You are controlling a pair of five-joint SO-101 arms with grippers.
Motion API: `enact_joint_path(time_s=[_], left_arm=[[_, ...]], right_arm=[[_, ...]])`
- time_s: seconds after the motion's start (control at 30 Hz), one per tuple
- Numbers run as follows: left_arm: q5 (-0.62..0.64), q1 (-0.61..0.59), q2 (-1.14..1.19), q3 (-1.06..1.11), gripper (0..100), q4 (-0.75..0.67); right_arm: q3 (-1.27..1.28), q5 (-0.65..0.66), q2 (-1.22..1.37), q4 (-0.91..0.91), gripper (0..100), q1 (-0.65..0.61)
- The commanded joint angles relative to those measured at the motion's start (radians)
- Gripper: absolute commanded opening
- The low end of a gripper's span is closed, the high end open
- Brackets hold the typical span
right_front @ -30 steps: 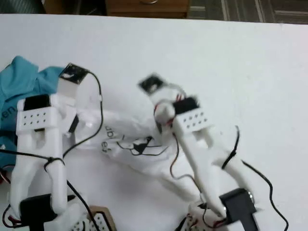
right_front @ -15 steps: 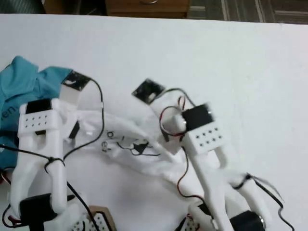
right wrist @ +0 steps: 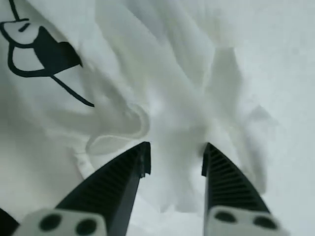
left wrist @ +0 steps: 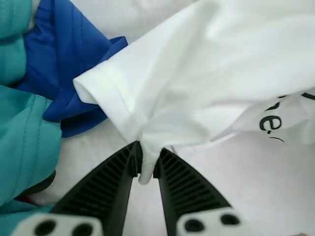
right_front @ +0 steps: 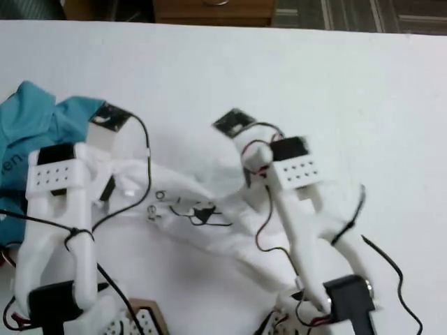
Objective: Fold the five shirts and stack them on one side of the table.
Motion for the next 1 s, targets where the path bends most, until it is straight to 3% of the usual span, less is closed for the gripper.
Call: enact_joint_path(time_s=[0.0,0.4,0.6,0.7,0.87,0.97], left_arm=[[0.002,-0.012,-0.008,-0.004,3,-0.011],[-0.006,-0.104,-0.008,-0.008,3,-0.008],[-0.037,-0.115,-0.003,-0.002,3,-0.011],[-0.040,-0.115,-0.003,-0.005,3,-0.011],[-0.040,-0.115,-0.003,-0.008,3,-0.012],[-0.040,-0.110,-0.003,-0.010,3,-0.012]], right_arm=[[-0.006,-0.008,0.038,-0.010,17.0,-0.074],[-0.008,0.043,0.059,0.044,17.0,-0.228],[-0.121,0.046,0.059,0.047,17.2,-0.039],[-0.222,-0.012,0.059,0.059,17.6,0.064],[-0.338,-0.029,0.062,0.157,29.9,0.136],[-0.313,-0.023,0.076,0.162,31.5,0.145]])
